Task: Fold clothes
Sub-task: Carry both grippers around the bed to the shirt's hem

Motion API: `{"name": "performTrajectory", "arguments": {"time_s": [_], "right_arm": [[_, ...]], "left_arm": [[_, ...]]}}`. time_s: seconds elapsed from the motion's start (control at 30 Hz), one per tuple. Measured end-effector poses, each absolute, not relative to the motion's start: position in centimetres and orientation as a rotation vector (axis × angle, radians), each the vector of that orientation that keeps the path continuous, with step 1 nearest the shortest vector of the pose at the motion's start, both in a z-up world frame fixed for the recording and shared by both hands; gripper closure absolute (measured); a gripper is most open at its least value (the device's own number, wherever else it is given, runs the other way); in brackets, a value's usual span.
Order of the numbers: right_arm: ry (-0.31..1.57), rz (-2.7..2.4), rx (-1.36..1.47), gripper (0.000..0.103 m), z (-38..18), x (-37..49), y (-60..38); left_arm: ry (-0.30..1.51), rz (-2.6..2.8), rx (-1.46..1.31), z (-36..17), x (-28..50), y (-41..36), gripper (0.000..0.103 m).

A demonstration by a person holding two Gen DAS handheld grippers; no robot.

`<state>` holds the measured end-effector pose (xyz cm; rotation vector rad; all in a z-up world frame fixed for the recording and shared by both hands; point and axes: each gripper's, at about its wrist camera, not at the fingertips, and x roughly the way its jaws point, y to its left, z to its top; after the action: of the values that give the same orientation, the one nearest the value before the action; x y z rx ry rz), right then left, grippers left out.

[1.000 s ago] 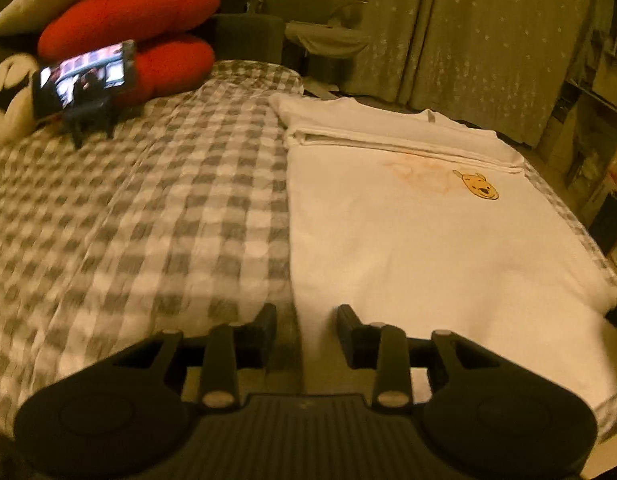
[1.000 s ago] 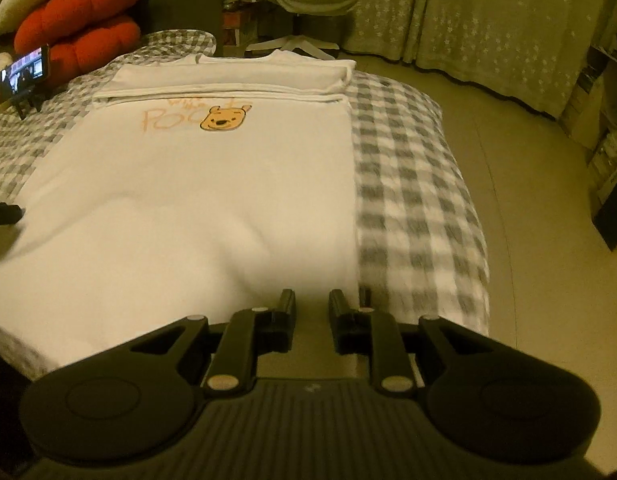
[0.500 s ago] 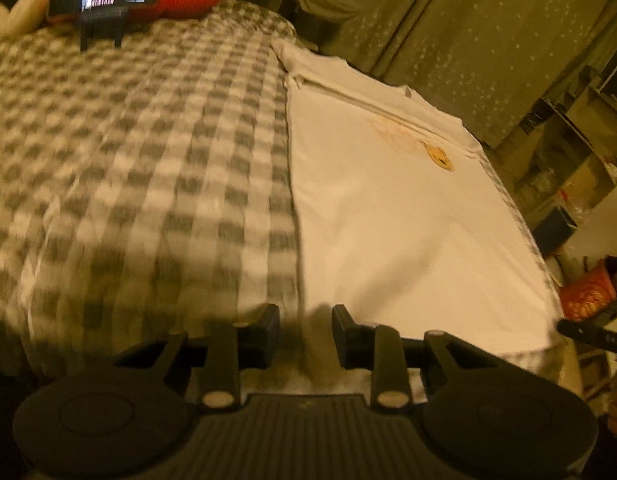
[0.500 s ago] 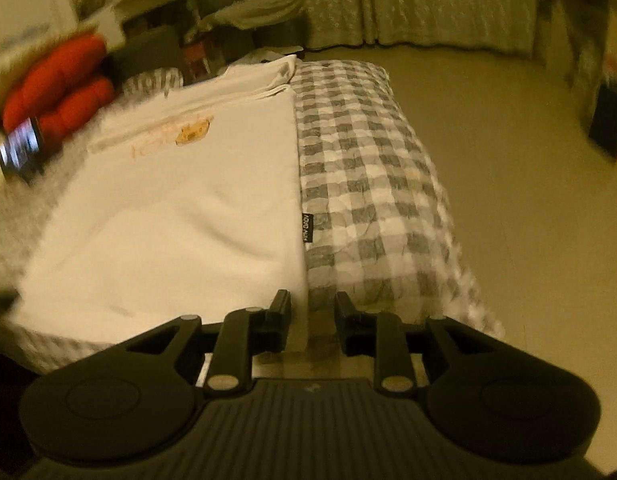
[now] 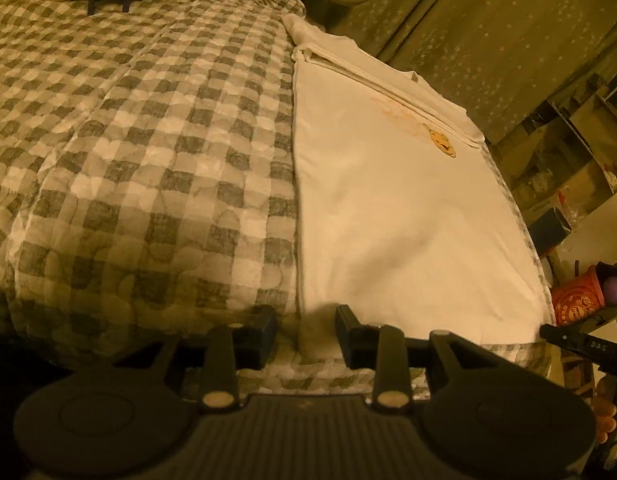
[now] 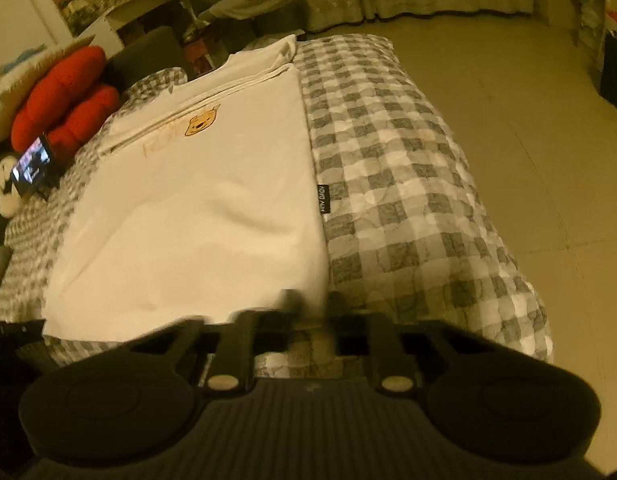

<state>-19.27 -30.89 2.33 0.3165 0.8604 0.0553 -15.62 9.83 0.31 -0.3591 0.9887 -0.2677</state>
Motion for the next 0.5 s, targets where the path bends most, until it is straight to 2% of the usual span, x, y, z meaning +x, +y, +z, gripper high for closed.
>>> {"name": "performTrajectory", "arguments": {"time_s": [0.03, 0.07, 0.17, 0.5], "right_arm": [[0.848, 0.058, 0.309, 0.096, 2.5, -19.4, -30.8], [0.827, 0.056, 0.329, 0.096, 2.8, -19.7, -31.2], [0.765, 0.055, 0.399, 0.096, 3.9, -20.6, -32.3], [0.661, 0.105, 0.412, 0.097, 7.5, -22.3, -32.5]], "left_arm": [[0.986, -0.256, -0.350, 0.3, -15.6, 9.7, 0.076], [0.984, -0.239, -0.344, 0.4, -15.6, 9.8, 0.086], [0.988, -0.235, -0.404, 0.7, -15.8, 10.8, 0.098], [0.911, -0.217, -0.319, 3.7, -16.9, 9.8, 0.099]]}}
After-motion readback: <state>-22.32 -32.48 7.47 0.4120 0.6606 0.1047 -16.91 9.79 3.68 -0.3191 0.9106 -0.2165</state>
